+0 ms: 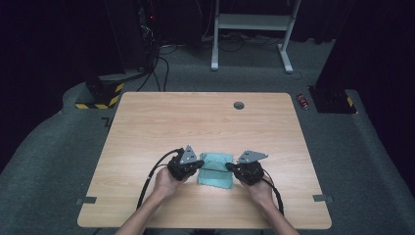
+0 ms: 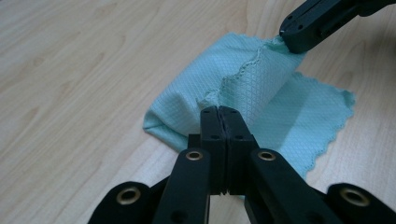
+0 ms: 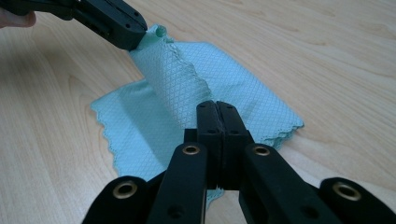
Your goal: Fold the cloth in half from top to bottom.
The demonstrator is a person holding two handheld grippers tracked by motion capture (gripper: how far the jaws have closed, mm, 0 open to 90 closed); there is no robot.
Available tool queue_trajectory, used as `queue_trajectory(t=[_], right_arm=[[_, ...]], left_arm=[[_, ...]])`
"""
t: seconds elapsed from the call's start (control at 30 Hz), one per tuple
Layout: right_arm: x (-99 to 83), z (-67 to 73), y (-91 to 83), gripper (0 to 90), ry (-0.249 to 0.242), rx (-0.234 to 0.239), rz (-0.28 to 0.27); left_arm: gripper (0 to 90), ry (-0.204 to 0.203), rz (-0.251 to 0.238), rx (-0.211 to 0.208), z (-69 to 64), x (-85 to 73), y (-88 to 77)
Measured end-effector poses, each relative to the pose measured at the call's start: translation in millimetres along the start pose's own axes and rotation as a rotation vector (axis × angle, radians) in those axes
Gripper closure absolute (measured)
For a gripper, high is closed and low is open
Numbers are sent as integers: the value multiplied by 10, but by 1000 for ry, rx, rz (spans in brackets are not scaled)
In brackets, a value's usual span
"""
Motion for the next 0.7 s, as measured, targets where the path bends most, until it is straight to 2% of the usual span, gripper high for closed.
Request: queue_trajectory(t=[0.37, 0.7], right_arm=[[-126, 76, -2, 895, -5, 4, 17], [-173, 126, 27, 894, -21, 6, 26]], left_arm=[[888, -25, 15, -24, -85, -124, 42], [884, -33, 21, -20, -96, -188, 53]])
Point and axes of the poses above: each handheld gripper's, and its own axes: y roughly forward along the jaws, x roughly out of its top, z roughly to its left, the point moved 1 cm from there along y, roughly forward along the jaws, and after that the axes turned 4 degrees about -y, right-handed, at the moved point
